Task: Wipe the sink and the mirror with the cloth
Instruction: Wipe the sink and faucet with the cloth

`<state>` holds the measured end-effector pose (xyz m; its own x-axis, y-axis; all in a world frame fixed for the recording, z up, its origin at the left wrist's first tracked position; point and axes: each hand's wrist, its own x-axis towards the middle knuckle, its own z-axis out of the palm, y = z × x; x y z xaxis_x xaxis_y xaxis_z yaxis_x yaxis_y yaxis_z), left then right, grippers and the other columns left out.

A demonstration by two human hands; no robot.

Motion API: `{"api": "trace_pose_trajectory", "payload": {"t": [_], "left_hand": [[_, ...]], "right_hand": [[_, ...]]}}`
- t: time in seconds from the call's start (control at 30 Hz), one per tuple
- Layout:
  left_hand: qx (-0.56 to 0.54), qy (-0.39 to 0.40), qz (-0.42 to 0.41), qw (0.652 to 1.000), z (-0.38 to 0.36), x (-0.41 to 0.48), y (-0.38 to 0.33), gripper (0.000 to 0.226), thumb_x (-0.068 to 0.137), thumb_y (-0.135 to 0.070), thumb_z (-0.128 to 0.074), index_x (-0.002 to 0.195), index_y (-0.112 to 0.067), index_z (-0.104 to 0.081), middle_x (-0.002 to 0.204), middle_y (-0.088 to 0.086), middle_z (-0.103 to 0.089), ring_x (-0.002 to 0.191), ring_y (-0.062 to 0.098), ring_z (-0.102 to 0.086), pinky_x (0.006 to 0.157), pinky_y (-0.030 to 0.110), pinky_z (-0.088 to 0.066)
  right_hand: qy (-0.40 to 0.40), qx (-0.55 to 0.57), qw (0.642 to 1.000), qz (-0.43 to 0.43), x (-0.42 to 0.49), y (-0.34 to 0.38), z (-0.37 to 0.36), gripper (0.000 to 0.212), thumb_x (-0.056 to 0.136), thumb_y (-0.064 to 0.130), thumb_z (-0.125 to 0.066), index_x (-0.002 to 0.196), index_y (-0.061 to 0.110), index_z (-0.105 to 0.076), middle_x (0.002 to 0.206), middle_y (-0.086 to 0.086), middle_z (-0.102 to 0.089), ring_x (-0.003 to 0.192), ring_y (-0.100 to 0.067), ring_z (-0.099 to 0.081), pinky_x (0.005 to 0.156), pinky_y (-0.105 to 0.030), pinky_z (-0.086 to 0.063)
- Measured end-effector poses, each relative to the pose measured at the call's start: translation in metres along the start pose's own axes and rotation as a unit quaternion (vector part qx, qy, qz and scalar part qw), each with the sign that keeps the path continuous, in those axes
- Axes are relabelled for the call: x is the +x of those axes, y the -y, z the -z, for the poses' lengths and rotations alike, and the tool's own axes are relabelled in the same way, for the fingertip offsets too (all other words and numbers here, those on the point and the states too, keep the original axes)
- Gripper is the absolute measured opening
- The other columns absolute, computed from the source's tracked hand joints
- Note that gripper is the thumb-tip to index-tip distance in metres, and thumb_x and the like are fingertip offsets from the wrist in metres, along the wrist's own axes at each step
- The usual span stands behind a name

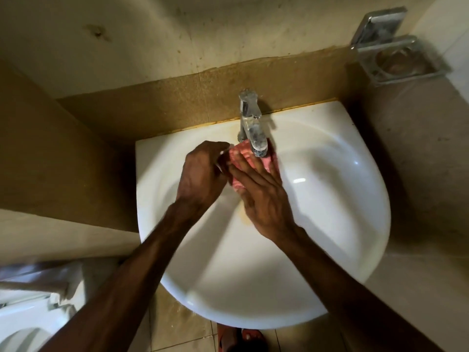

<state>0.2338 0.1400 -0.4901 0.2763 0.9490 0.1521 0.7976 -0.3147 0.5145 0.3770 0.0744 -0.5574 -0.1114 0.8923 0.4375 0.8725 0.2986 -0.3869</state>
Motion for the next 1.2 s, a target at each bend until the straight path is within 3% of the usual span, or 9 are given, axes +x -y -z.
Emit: {"api": "trace_pose_trajectory", "payload": {"t": [0.07,0.23,0.33,0.47,0.57,0.77,0.97,1.1,1.2], "left_hand": [[-0.032,-0.032,0.037,0.998,0.000,0.003,0.001,0.032,0.073,-0.007,-0.058,0.099,-0.015,-0.075,0.097,0.002,-0.077,0.089,0.019,-0.066,0.072,0.007,-0.038],[-0.022,-0.005,0.074,0.997,-0.011,0.001,-0.007,0.024,0.069,-0.006,-0.060,0.092,-0.014,-0.065,0.090,0.000,-0.070,0.085,0.025,-0.060,0.073,0.027,-0.045],[-0.024,0.000,0.061,0.998,-0.012,-0.006,-0.012,0.043,0.075,0.002,-0.054,0.115,-0.010,-0.067,0.116,0.006,-0.071,0.108,0.026,-0.064,0.092,0.024,-0.046],[0.017,0.042,0.067,0.997,-0.013,-0.011,-0.015,0.064,0.081,0.007,-0.047,0.142,-0.011,-0.056,0.153,0.004,-0.049,0.145,0.020,-0.042,0.121,0.029,-0.035],[0.052,0.056,0.055,0.996,-0.017,-0.009,-0.015,0.065,0.082,0.004,-0.046,0.144,-0.013,-0.053,0.157,0.004,-0.044,0.148,0.019,-0.036,0.121,0.031,-0.033],[0.094,0.042,0.036,0.994,-0.023,-0.012,-0.021,0.065,0.081,0.006,-0.050,0.143,-0.014,-0.054,0.156,0.004,-0.046,0.144,0.022,-0.041,0.116,0.030,-0.038],[0.101,0.047,0.034,0.993,-0.018,-0.003,-0.018,0.065,0.078,0.009,-0.051,0.137,-0.015,-0.062,0.144,0.001,-0.059,0.132,0.025,-0.053,0.103,0.036,-0.051],[0.050,0.056,0.050,0.996,-0.010,0.000,-0.008,0.066,0.079,0.007,-0.050,0.138,-0.020,-0.062,0.141,-0.002,-0.062,0.131,0.022,-0.054,0.104,0.034,-0.048],[0.013,0.062,0.062,0.996,-0.006,0.004,-0.002,0.065,0.080,0.006,-0.049,0.138,-0.020,-0.062,0.143,-0.002,-0.061,0.134,0.020,-0.054,0.108,0.030,-0.044]], "right_hand": [[0.003,-0.018,1.000,0.000,0.008,0.010,-0.005,0.046,0.104,0.015,-0.047,0.149,0.018,-0.057,0.163,0.002,-0.045,0.156,-0.020,-0.035,0.127,-0.055,-0.027],[0.021,-0.020,0.999,0.030,0.016,-0.003,0.000,0.046,0.107,0.022,-0.041,0.150,0.019,-0.055,0.163,0.002,-0.045,0.155,-0.018,-0.036,0.127,-0.052,-0.028],[0.040,0.002,0.998,0.038,0.002,-0.031,0.017,0.045,0.109,0.019,-0.045,0.154,0.023,-0.050,0.162,0.004,-0.046,0.154,-0.015,-0.038,0.125,-0.052,-0.031],[-0.002,-0.019,0.998,-0.053,0.008,-0.071,0.040,0.046,0.104,0.008,-0.056,0.149,0.018,-0.056,0.158,-0.002,-0.051,0.152,-0.028,-0.041,0.124,-0.052,-0.035],[0.000,-0.053,0.995,-0.080,0.045,-0.078,0.039,0.038,0.111,0.023,-0.045,0.146,0.017,-0.059,0.153,-0.003,-0.058,0.146,-0.024,-0.048,0.124,-0.053,-0.029],[0.010,-0.090,0.988,-0.124,0.081,-0.040,0.024,0.060,0.101,0.054,-0.035,0.139,0.020,-0.066,0.151,0.003,-0.059,0.146,-0.022,-0.049,0.128,-0.048,-0.023],[0.021,-0.043,0.995,-0.088,0.073,-0.067,0.043,0.039,0.103,0.033,-0.055,0.136,0.016,-0.068,0.146,-0.003,-0.064,0.140,-0.030,-0.054,0.116,-0.053,-0.043],[0.009,-0.073,0.989,-0.131,0.052,-0.048,0.039,0.048,0.100,0.014,-0.053,0.147,0.017,-0.057,0.153,-0.002,-0.058,0.151,-0.022,-0.041,0.128,-0.056,-0.021],[-0.051,-0.034,0.993,-0.096,0.032,-0.030,0.031,0.053,0.092,0.001,-0.063,0.144,0.012,-0.058,0.150,-0.005,-0.056,0.150,-0.011,-0.019,0.113,-0.069,-0.040]]}}
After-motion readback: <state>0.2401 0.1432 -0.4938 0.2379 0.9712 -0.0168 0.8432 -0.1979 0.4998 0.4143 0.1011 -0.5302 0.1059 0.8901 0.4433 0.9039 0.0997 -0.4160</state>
